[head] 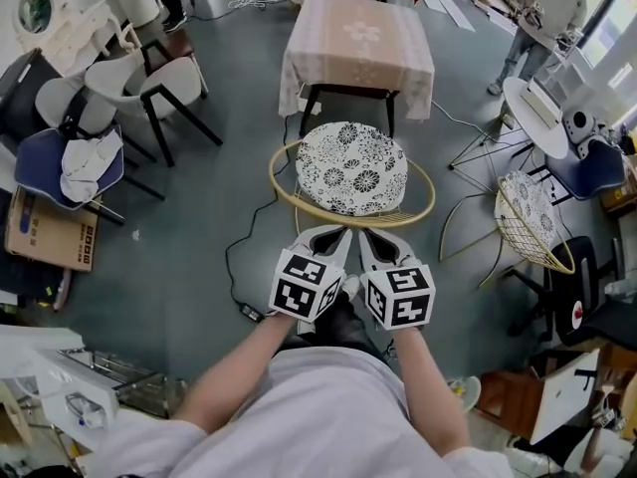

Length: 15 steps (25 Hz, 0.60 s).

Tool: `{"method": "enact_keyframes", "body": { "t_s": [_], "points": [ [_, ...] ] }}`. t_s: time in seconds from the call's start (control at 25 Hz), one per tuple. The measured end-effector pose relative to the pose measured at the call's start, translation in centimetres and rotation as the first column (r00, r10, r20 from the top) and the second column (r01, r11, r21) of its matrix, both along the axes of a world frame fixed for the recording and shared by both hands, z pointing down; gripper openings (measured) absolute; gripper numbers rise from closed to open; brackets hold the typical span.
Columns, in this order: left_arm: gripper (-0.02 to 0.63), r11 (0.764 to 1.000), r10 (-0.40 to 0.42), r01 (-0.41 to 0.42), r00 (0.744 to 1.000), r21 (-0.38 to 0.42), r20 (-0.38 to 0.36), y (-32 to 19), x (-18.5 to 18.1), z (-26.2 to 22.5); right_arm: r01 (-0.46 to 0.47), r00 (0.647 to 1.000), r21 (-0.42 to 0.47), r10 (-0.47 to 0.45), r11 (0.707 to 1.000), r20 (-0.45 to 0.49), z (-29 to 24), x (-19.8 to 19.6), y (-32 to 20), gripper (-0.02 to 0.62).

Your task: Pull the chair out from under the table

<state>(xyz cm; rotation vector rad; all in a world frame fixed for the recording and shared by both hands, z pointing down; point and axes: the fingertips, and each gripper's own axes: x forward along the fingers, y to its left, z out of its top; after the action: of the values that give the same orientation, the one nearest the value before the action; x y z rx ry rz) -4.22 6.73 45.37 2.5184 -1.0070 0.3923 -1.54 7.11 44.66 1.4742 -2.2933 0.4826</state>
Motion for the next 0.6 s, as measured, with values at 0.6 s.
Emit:
{"method": "enact_keyframes", "body": {
  "t_s": [0.6],
  "points": [
    [0.006, 1.000, -0.017, 0.017, 1.000, -0.017, 0.015, 0.53, -0.25, -0.14, -0.003, 1.000, 0.021, 0.003, 1.000, 0.003, -0.86, -0.50, 0.65, 0.002]
  ]
}}
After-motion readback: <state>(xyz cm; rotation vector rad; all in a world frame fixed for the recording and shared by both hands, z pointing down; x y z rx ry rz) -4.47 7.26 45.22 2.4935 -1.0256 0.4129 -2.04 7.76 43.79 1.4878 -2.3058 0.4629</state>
